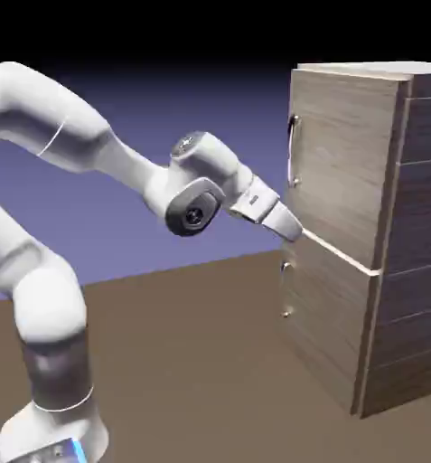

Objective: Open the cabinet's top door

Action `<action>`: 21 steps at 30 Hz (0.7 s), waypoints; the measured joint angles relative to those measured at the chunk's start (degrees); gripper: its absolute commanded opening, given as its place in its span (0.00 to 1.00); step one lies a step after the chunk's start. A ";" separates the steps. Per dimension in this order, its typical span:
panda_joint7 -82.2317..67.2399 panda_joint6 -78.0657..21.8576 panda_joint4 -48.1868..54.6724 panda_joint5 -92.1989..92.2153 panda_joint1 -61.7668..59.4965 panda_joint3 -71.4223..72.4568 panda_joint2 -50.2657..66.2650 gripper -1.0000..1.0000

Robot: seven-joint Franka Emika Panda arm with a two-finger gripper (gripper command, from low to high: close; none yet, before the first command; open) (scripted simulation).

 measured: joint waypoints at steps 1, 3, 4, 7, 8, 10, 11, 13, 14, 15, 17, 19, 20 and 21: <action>0.93 -0.07 0.35 2.49 -0.71 0.85 -0.36 0.50; 2.80 -0.20 1.06 7.48 -2.14 2.55 -1.09 0.50; 3.74 -0.26 1.41 9.97 -2.86 3.40 -1.46 0.50; 6.54 -0.46 2.47 17.45 -5.00 5.94 -2.55 0.50; 7.48 -0.52 2.82 19.94 -5.71 6.79 -2.92 0.50; 9.35 -0.65 3.52 24.92 -7.14 8.49 -3.65 0.50; 10.28 -0.72 3.88 27.41 -7.86 9.34 -4.01 0.50; 12.15 -0.85 4.58 32.40 -9.29 11.04 -4.74 0.50; 13.08 -0.92 4.93 34.89 -10.00 11.89 -5.11 0.50; 14.02 -0.98 5.29 37.38 -10.71 12.74 -5.47 0.50; 15.89 -1.11 5.99 42.37 -12.14 14.43 -6.20 0.50; 17.76 -1.24 6.69 47.35 -13.57 16.13 -6.93 0.50; 18.69 -1.31 7.05 49.84 -14.29 16.98 -7.30 0.50; 19.62 -1.37 7.40 52.34 -15.00 17.83 -7.66 0.50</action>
